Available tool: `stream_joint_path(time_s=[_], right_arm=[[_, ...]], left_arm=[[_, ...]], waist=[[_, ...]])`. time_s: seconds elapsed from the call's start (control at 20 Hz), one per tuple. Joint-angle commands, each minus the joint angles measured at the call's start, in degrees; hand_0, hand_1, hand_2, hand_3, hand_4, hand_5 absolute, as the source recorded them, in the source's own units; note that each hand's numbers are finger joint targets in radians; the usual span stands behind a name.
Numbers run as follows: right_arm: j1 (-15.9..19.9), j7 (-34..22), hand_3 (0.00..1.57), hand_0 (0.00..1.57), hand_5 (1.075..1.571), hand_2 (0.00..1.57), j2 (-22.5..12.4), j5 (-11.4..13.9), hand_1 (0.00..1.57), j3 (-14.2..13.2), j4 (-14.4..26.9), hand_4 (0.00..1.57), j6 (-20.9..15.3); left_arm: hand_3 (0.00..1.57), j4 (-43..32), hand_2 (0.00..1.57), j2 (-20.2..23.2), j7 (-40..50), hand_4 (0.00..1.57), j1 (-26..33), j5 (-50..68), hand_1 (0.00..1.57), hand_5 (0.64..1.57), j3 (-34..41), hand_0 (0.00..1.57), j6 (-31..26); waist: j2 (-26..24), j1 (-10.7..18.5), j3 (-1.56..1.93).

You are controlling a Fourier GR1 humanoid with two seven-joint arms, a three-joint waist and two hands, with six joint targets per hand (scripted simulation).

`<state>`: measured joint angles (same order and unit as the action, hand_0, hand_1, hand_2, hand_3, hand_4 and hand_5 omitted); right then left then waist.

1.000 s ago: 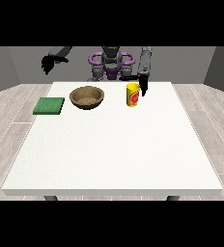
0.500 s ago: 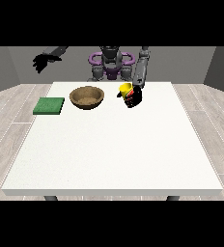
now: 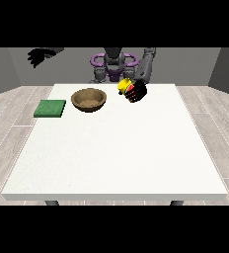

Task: Pick the cup and pour the ball into the bowl, then pick the bowl and place it on the pad

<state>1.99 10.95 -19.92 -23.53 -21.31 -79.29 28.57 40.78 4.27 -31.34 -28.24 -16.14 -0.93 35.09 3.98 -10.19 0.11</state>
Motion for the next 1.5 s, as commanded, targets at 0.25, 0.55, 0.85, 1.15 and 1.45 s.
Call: stream_joint_path(time_s=[0.25, 0.55, 0.85, 1.15, 1.45], right_arm=[[6.1, -6.4, 0.0, 0.0, 1.567, 0.0, -2.7, 0.7, 0.0, 0.0, 3.3, 0.6, -3.7], [4.9, -7.6, 0.0, 0.0, 1.566, 0.0, -0.5, 3.0, 0.0, 1.3, 8.0, 0.64, -5.8], [3.9, -4.2, 0.0, 0.0, 1.565, 0.0, -3.7, 2.0, 0.0, -2.1, 14.8, 0.64, -1.9], [10.5, -4.1, 0.0, 0.0, 1.562, 0.0, -1.0, 4.0, 0.0, 1.4, 14.5, 0.66, -4.0], [9.9, -4.1, 0.0, 0.0, 1.56, 0.0, -0.1, 4.7, 0.0, 3.1, 15.8, 0.67, -2.5]], left_arm=[[1.54, -11.5, 1.57, 7.6, 23.6, 1.17, -12.9, -25.7, 1.27, 1.564, -13.7, 1.27, 9.1], [1.25, -19.4, 1.57, 3.5, 43.6, 1.05, -20.7, -40.9, 0.91, 1.569, -23.3, 0.91, 3.5], [1.24, -15.7, 1.57, -4.0, 54.6, 1.08, -23.8, -46.3, 0.79, 1.567, -28.3, 0.79, -5.7], [1.2, -10.6, 1.57, -4.2, 69.7, 0.87, -24.3, -52.9, 0.67, 1.571, -37.7, 0.67, -11.0], [1.37, -5.7, 1.05, -4.3, 70.3, 0.75, -25.5, -54.3, 0.0, 1.569, -43.1, 0.0, -25.0]], waist=[[-4.4, 0.6, 0.32], [-11.2, 3.8, 0.11], [-12.4, 6.5, -0.03], [-9.5, 2.1, -0.06], [-10.3, 0.2, -0.07]])
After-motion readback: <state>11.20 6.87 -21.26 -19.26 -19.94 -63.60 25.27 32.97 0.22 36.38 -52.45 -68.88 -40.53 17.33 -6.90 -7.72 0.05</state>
